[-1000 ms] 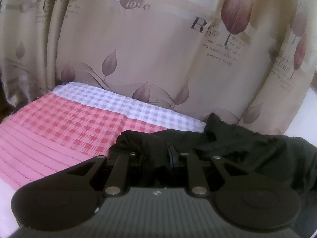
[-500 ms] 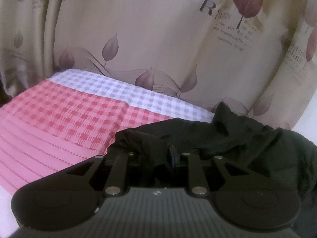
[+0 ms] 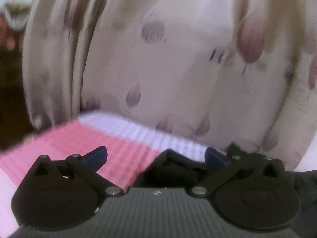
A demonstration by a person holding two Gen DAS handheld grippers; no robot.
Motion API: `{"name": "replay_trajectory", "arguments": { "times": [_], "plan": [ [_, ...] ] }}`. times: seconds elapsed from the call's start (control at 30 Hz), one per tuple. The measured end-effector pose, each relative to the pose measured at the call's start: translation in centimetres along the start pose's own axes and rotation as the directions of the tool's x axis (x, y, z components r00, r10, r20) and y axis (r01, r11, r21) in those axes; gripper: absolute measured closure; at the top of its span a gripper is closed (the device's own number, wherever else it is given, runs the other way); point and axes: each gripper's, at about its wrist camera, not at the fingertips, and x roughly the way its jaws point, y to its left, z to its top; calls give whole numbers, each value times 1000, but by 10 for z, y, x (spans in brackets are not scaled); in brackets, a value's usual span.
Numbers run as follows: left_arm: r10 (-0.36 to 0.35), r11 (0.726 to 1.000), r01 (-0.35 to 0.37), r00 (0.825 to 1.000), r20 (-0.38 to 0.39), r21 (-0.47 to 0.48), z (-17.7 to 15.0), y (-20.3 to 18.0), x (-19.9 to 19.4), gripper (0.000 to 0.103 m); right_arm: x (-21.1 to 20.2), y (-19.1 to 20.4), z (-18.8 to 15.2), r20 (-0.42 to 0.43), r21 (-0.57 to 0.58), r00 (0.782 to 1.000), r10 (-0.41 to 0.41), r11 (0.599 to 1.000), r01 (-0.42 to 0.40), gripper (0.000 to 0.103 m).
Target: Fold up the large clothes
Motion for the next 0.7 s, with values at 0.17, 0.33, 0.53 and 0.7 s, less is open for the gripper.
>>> {"name": "replay_trajectory", "arguments": {
  "times": [0.17,0.33,0.53,0.7],
  "plan": [
    [-150,987,151,988,-26,51,11,-21,-21,6,-13,33,0,46,-98,999,6,995,-2,48],
    [-309,948,317,939,-148,30,6,-58,-11,61,11,97,-40,-115,-367,991,64,925,-102,58],
    [-393,909,415,879,-271,28,-14,-104,30,82,82,160,-134,-341,-599,940,-27,777,-195,87],
    [-257,932,330,893,-369,149,-42,-104,77,85,129,164,-175,-395,-757,899,-190,621,-201,91]
  ]
}}
